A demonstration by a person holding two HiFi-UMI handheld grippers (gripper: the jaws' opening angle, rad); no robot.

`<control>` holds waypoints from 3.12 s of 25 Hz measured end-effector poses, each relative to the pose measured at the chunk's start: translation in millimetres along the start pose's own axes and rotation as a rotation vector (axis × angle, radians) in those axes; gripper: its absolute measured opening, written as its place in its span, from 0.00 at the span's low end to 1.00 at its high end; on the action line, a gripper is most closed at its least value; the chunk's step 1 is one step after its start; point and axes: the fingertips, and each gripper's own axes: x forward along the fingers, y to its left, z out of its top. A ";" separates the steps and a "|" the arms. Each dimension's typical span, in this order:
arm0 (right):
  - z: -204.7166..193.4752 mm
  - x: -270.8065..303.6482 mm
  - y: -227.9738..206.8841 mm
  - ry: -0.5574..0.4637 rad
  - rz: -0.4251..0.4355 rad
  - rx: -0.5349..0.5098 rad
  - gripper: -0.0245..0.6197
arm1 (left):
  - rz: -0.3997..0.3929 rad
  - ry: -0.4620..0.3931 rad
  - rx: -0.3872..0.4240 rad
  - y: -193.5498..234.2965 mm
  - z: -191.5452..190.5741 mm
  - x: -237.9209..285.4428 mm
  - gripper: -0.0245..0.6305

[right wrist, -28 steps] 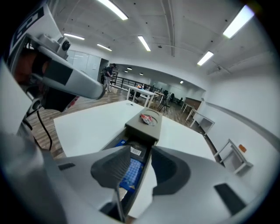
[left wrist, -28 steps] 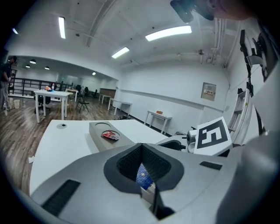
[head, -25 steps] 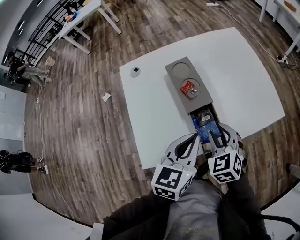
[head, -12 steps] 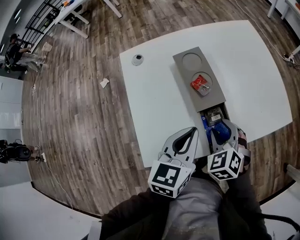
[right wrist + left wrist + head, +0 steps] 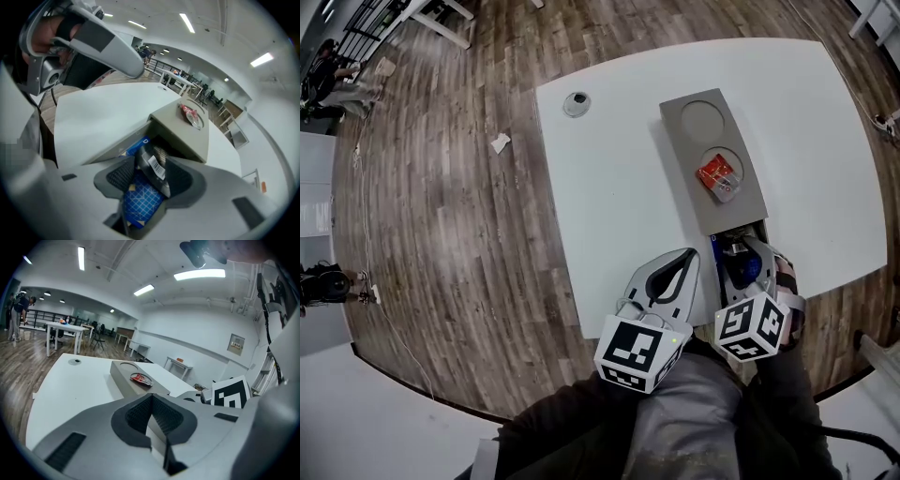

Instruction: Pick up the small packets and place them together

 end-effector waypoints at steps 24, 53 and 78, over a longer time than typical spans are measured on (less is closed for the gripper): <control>-20.5 -106.6 9.3 -0.157 -0.210 0.041 0.05 | -0.074 -0.058 0.127 -100.2 -6.8 -43.6 0.04; 93.5 -58.0 -131.5 -0.260 -0.389 0.004 0.05 | 0.010 -0.078 0.092 -7.0 47.4 -9.8 0.04; 115.0 19.5 -101.1 -0.239 -0.109 0.144 0.24 | 0.098 -0.063 -0.032 61.6 26.7 -16.8 0.04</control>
